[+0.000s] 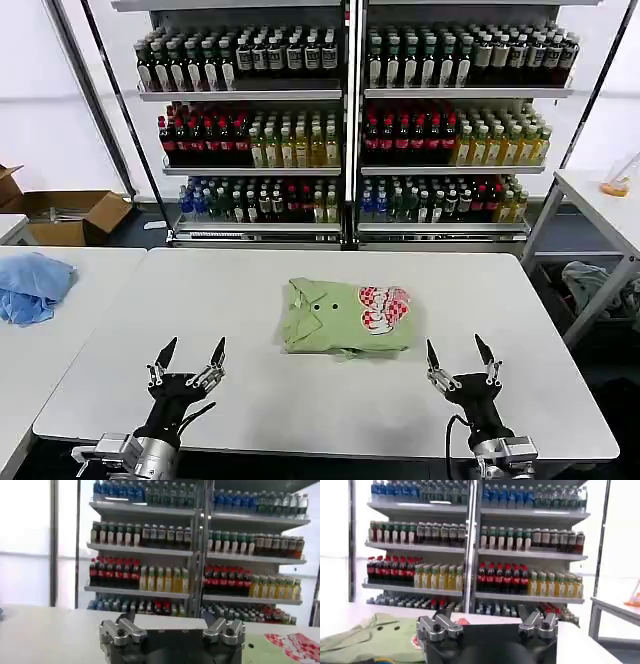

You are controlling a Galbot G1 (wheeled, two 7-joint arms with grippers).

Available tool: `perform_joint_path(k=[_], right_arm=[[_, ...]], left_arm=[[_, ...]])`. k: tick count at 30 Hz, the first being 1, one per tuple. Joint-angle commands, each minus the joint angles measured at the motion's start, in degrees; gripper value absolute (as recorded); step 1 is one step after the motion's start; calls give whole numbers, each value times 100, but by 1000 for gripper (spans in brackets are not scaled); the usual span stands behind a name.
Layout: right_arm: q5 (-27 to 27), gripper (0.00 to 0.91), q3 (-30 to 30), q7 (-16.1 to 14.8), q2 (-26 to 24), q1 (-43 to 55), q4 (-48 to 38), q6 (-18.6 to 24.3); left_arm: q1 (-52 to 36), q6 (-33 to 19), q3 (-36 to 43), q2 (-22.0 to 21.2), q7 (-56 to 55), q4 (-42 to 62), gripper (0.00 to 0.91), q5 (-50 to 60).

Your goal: Fold and organize the clothes.

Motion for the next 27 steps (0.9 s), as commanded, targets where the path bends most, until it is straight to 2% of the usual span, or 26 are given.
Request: perform_joint_path(k=[1,9,19,23,27], right_arm=[[-287,907,62,66,-8,-493,528,224],[-553,907,-183,124,-68,-579,741,221],[-693,907,-225,235,-157,-598,688,262],[-933,907,-216,253,-262,-613,661,291],[-591,907,-155,210,-309,-549,651,161]], left_arm=[[188,-24,-179,-30,266,-180,907,95],[543,-55,-501,-128,393,-454,907,99],[749,-153,-701,-155,656,-346,907,292],[752,-136,-801,-115,717,-333,907,286],[751,-120,-883,-80,746,-313,907,273]])
